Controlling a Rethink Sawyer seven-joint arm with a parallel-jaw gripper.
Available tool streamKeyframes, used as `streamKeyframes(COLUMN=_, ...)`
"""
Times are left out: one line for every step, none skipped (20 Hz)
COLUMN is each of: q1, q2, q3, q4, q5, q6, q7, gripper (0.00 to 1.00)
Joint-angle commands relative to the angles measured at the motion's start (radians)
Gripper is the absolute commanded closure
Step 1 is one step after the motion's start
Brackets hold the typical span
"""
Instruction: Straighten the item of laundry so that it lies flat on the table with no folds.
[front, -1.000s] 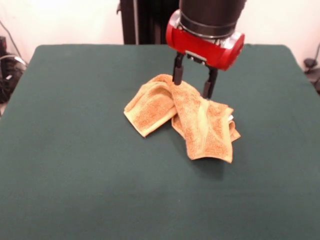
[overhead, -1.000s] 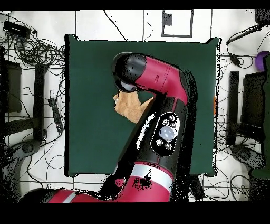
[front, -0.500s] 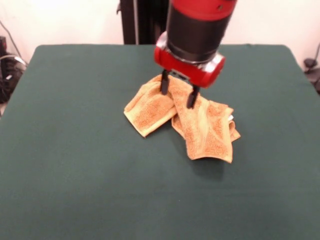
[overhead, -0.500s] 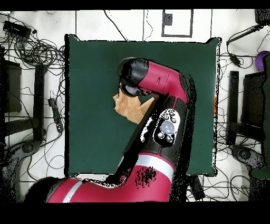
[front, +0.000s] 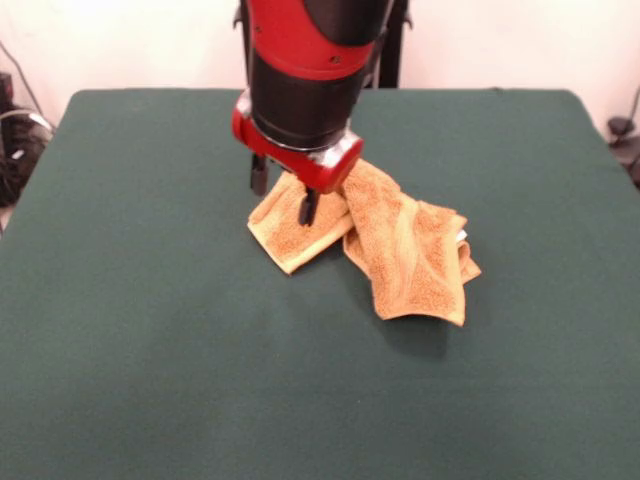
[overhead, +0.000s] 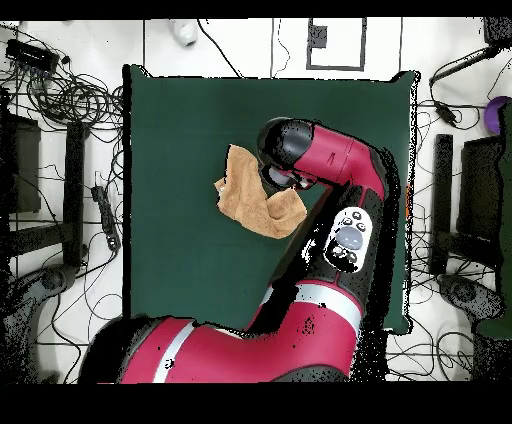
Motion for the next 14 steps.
streamKeyframes(q1=0.014, q2=0.025, q3=0.049, q4=0.024, q5=-0.023, q6=0.030, q7=0.161, gripper=0.00)
streamKeyframes(q1=0.013, q2=0.029, q3=0.064, q4=0.041, q5=-0.009, q6=0.033, q7=0.177, gripper=0.00)
streamKeyframes(q1=0.016, q2=0.032, q3=0.081, q4=0.070, q5=0.021, q6=0.015, q7=0.216, gripper=0.00)
streamKeyframes(q1=0.019, q2=0.035, q3=0.099, q4=0.100, q5=0.050, q6=-0.002, q7=0.256, gripper=0.00)
streamKeyframes(q1=0.029, q2=0.037, q3=0.105, q4=0.129, q5=0.082, q6=-0.032, q7=0.313, gripper=0.00)
streamKeyframes(q1=0.046, q2=0.041, q3=0.098, q4=0.147, q5=0.100, q6=-0.072, q7=0.364, gripper=0.00)
streamKeyframes(q1=0.061, q2=0.042, q3=0.091, q4=0.163, q5=0.113, q6=-0.114, q7=0.398, gripper=0.00)
streamKeyframes(q1=0.075, q2=0.042, q3=0.083, q4=0.176, q5=0.127, q6=-0.139, q7=0.430, gripper=0.00)
streamKeyframes(q1=0.084, q2=0.036, q3=0.082, q4=0.197, q5=0.137, q6=-0.168, q7=0.436, gripper=0.00)
streamKeyframes(q1=0.092, q2=0.035, q3=0.076, q4=0.205, q5=0.144, q6=-0.179, q7=0.439, gripper=0.00)
streamKeyframes(q1=0.096, q2=0.032, q3=0.074, q4=0.214, q5=0.153, q6=-0.181, q7=0.439, gripper=0.00)
streamKeyframes(q1=0.100, q2=0.030, q3=0.072, q4=0.223, q5=0.161, q6=-0.183, q7=0.439, gripper=0.00)
streamKeyframes(q1=0.104, q2=0.029, q3=0.070, q4=0.226, q5=0.166, q6=-0.188, q7=0.439, gripper=0.00)
streamKeyframes(q1=0.103, q2=0.029, q3=0.074, q4=0.232, q5=0.171, q6=-0.199, q7=0.433, gripper=0.00)
